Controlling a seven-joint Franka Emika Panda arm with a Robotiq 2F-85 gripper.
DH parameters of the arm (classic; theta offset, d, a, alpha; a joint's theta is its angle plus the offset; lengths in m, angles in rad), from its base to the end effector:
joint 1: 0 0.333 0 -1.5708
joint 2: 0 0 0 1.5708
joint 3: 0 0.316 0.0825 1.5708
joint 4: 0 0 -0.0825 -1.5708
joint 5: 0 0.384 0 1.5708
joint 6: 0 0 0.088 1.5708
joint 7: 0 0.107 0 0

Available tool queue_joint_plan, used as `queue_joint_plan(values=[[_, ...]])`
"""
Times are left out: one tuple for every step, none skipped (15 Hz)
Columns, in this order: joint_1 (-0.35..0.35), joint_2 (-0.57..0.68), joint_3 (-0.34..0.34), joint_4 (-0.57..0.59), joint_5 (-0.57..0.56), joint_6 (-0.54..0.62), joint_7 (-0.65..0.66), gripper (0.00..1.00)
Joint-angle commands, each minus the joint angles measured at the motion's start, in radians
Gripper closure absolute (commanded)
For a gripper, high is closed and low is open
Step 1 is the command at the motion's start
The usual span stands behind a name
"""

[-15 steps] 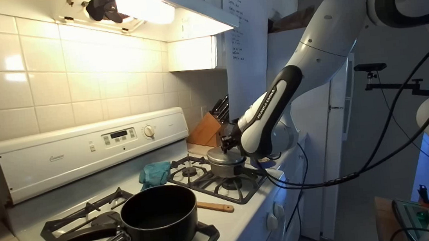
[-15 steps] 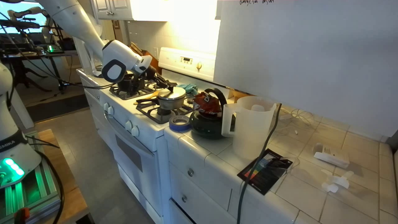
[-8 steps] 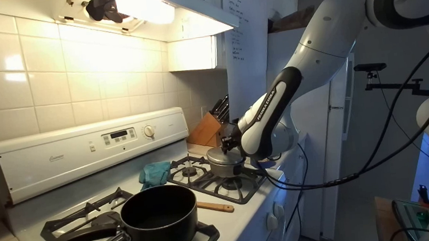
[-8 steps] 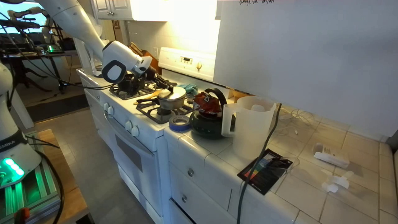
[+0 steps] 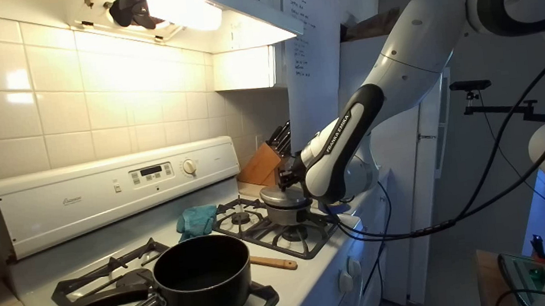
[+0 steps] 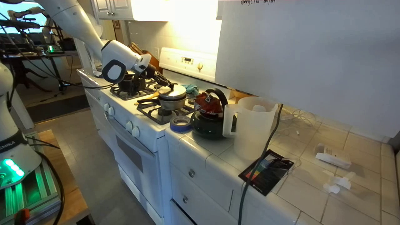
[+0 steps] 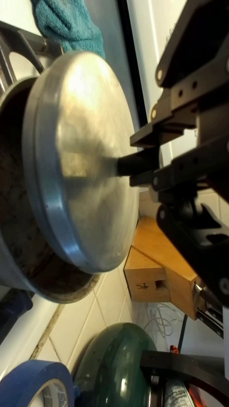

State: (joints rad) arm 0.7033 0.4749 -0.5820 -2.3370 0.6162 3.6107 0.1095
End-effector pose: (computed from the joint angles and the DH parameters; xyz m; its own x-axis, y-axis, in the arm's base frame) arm 0.5501 0.0054 0.2788 0.4990 -0.3324 0.8003 -0.4353 -0.8947 -0.1002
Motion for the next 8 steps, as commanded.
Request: queue_joint_plan(values=[[0.022, 0.005, -0.012, 0.003, 0.030, 0.016, -0.001, 0.93], [0.023, 0.008, -0.015, 0.002, 0.031, 0.014, -0.002, 0.93], [0.025, 0.011, -0.018, 0.002, 0.034, 0.014, -0.005, 0.93], [0.027, 0.011, -0.023, 0.000, 0.036, 0.012, -0.008, 0.93], [0.030, 0.012, -0.028, -0.001, 0.038, 0.010, -0.010, 0.93], [0.033, 0.014, -0.034, -0.003, 0.040, 0.011, -0.014, 0.93], [0.036, 0.016, -0.040, -0.004, 0.043, 0.009, -0.016, 0.93], [0.040, 0.016, -0.045, -0.006, 0.044, 0.008, -0.019, 0.93]])
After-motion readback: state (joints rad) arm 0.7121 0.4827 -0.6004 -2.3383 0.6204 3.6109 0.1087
